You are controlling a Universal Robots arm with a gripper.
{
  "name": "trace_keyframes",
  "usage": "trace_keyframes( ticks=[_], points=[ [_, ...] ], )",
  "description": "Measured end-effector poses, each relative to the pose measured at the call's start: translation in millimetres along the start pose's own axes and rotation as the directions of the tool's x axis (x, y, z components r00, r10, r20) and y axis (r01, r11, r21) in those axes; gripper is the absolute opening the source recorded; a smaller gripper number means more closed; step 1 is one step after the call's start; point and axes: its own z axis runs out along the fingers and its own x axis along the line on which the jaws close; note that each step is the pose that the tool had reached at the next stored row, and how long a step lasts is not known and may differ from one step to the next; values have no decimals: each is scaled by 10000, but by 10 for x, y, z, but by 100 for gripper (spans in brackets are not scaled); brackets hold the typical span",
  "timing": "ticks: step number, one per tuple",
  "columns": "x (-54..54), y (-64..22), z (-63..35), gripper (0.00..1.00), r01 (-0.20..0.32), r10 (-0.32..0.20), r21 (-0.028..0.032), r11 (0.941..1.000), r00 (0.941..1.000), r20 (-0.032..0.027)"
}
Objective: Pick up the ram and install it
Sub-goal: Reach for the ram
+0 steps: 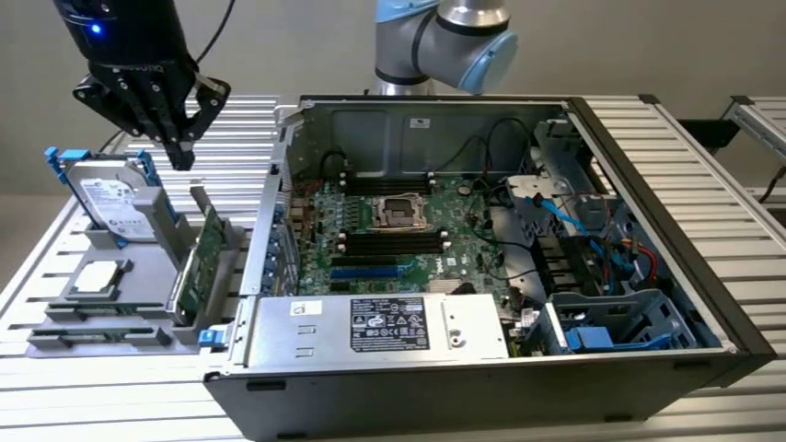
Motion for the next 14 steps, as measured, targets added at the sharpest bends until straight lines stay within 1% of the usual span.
trace_keyframes(
  ticks=[5, 14],
  points=[
    [171, -61, 4, 11, 1, -1, 10, 10000, 10000, 3],
    [474, -173, 10, 11, -1, 0, 52, 10000, 10000, 6]
  ],
)
